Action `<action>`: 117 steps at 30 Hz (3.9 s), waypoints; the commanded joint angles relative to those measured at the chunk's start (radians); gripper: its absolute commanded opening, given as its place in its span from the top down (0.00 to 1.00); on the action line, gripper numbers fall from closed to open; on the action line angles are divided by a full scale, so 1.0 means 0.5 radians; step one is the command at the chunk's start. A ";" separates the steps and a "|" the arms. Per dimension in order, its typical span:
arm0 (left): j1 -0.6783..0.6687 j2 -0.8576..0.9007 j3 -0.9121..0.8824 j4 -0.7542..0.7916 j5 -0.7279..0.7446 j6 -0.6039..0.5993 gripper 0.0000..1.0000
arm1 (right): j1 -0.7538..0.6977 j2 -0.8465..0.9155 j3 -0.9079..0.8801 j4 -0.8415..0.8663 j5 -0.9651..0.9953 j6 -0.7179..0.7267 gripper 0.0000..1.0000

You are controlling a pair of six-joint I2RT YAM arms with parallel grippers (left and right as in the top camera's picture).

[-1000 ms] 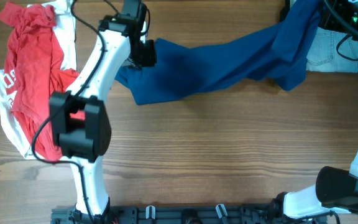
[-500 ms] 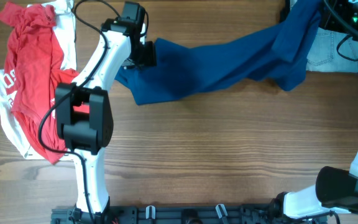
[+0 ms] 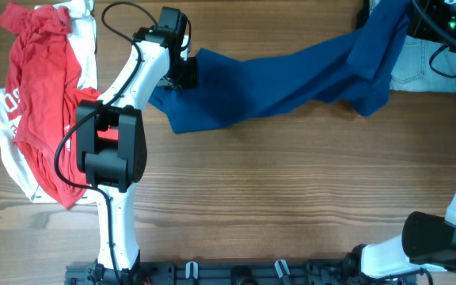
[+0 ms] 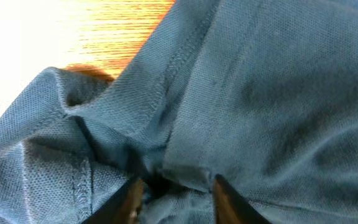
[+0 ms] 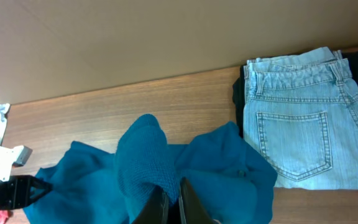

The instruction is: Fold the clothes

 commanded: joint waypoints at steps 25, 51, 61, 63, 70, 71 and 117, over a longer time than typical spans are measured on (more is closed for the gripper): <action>0.021 -0.505 0.407 -0.328 -0.121 0.018 0.96 | -0.001 0.011 0.028 0.005 0.040 -0.022 0.96; 0.021 -1.971 0.545 -0.240 -1.164 -0.038 0.96 | -0.245 -0.752 0.038 0.182 0.065 -0.130 0.96; 0.018 -2.322 0.545 -0.255 -1.142 -0.041 0.96 | -0.375 -1.123 0.038 0.193 0.066 -0.129 0.96; 0.018 -2.380 0.545 -0.275 -1.090 -0.048 0.96 | -0.381 -1.194 0.039 0.197 0.066 -0.129 0.96; 0.019 -2.527 0.545 -0.333 -1.065 -0.078 0.96 | -0.380 -1.326 0.201 0.140 0.073 -0.130 0.96; 0.019 -2.531 0.544 -0.333 -1.076 -0.077 0.96 | -0.380 -1.324 0.220 0.139 0.075 -0.133 0.96; 0.426 0.145 0.544 0.436 -0.904 -0.557 0.96 | 0.298 1.610 0.230 1.158 -0.099 -0.124 0.96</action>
